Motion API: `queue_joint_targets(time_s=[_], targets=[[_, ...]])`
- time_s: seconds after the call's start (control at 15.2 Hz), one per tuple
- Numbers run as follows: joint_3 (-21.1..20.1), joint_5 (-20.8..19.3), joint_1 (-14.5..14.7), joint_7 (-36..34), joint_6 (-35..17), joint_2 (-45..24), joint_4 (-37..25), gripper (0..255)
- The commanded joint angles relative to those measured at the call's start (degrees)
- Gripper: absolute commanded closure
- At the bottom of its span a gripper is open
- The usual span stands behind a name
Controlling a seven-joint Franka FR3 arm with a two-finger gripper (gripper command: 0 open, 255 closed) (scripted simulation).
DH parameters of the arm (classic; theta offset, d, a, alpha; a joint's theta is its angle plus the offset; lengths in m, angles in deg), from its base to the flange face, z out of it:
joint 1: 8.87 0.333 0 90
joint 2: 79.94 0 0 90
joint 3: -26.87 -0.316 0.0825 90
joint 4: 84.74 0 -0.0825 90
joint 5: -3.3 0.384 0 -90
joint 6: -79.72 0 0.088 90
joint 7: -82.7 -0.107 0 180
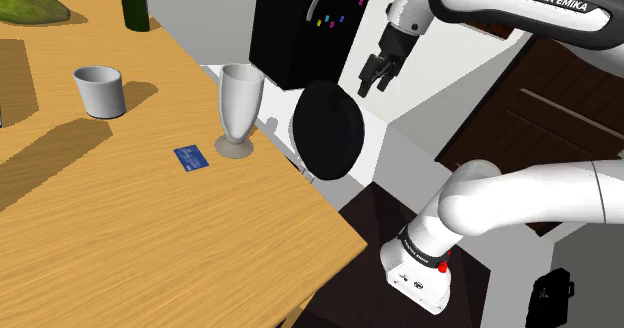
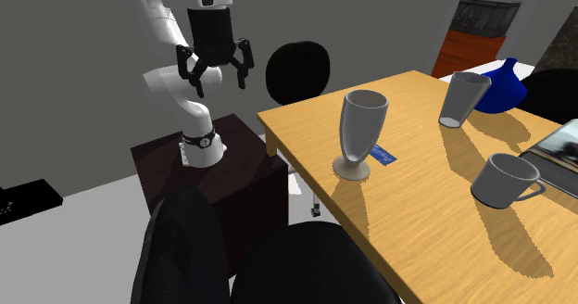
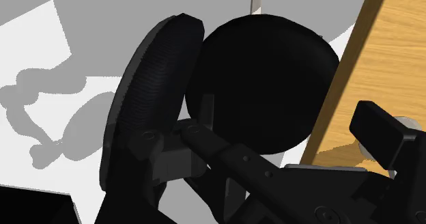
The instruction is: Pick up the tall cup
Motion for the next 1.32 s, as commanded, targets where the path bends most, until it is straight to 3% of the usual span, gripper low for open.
queue_joint_targets(time_s=[0.0, 0.66, 1.25], targets=[[0.0, 0.0, 0.0, 0.0, 0.0, 0.0, 0.0, 0], [-7.3, 3.0, 2.7, -6.2, -4.2, -19.6, -14.6, 0], [-13.1, 1.2, 4.9, -12.2, -3.6, -38.3, -33.1, 0]])
